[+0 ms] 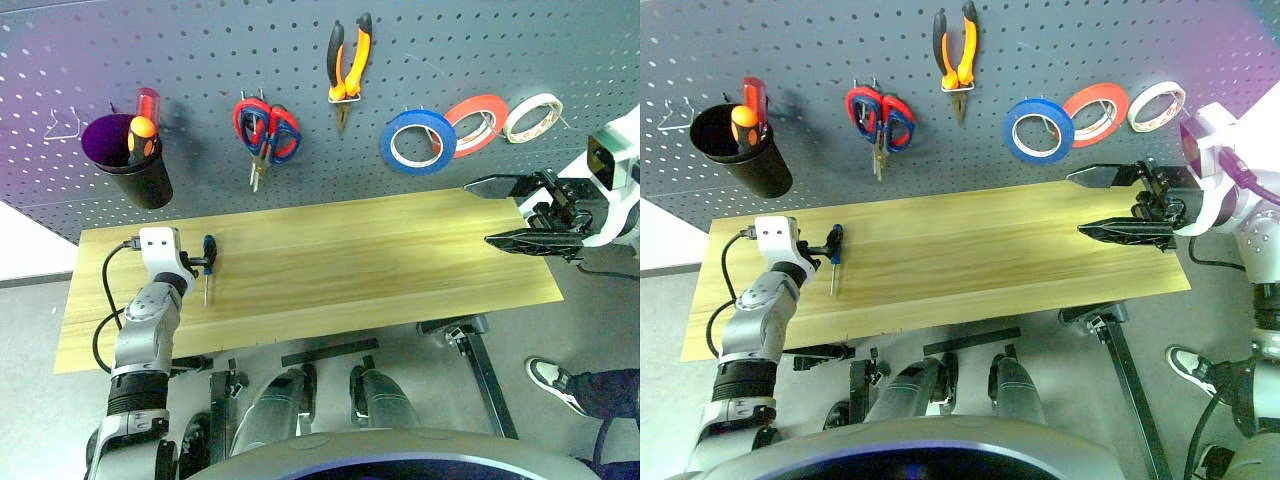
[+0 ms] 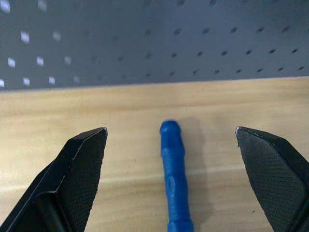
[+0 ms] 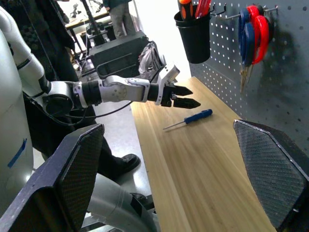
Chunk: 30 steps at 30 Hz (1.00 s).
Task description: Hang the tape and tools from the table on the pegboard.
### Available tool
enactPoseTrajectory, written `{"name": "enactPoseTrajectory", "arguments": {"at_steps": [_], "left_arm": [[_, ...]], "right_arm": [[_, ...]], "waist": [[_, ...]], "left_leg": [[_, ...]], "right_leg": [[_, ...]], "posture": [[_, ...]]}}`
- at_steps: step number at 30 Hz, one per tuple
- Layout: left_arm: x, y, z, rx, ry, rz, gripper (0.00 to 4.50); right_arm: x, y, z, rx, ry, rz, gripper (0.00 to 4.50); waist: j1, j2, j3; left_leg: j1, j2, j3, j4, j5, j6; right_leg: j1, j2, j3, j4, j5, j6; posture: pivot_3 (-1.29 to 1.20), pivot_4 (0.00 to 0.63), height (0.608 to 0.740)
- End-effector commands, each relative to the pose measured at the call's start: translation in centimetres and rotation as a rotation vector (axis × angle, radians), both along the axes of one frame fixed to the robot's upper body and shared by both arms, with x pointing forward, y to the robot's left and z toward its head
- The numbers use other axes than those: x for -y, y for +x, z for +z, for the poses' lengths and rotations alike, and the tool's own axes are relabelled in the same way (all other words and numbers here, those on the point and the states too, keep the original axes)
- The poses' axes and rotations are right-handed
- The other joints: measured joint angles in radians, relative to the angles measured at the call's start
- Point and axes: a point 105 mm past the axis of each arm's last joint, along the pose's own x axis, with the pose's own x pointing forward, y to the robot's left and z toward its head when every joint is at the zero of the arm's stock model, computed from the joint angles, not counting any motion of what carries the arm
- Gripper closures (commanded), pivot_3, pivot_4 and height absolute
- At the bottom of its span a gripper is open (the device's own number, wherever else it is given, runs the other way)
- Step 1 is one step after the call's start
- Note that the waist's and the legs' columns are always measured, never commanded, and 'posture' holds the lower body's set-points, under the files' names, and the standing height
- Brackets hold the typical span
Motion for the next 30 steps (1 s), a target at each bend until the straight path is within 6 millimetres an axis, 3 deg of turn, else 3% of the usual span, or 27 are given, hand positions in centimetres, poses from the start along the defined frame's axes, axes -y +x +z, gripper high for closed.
{"name": "enactPoseTrajectory", "arguments": {"at_steps": [1,7,17,30], "left_arm": [[0.1,0.3,0.7,0.019,0.0,0.007,0.04],[0.6,0.5,-0.1,-0.015,-0.003,0.001,0.04],[-0.2,0.6,-2.7,-0.135,0.01,0.061,0.04],[0.4,1.5,-1.3,-0.096,0.022,0.04,0.04]], "right_arm": [[0.3,-0.6,0.9,0.033,-0.022,0.002,0.0],[0.5,-0.8,0.6,0.022,-0.031,-0.006,0.0],[0.8,-1.6,0.3,0.003,-0.048,-0.015,0.0],[1.2,-2.3,0.2,-0.026,-0.064,-0.031,0.0]], "waist": [[-0.002,0.0,0.0],[-0.005,0.0,0.001],[-0.007,-0.001,0.002],[-0.013,-0.001,0.023]], "left_leg": [[0.0,0.0,0.0,0.0,0.0,0.0],[0.0,0.0,0.0,0.0,0.0,0.0],[0.0,0.0,0.0,0.0,0.0,0.001],[-0.007,0.001,0.0,0.0,-0.001,0.002]], "right_leg": [[0.0,0.0,0.0,0.0,0.0,0.0],[0.0,0.0,0.0,0.0,0.0,0.0],[0.0,0.0,0.001,0.0,0.0,0.0],[-0.002,-0.001,0.0,-0.002,0.0,0.0]], "posture": [[-0.15,0.334,0.726],[-0.16,0.347,0.726],[-0.19,0.352,0.726],[-0.21,0.409,0.726]]}}
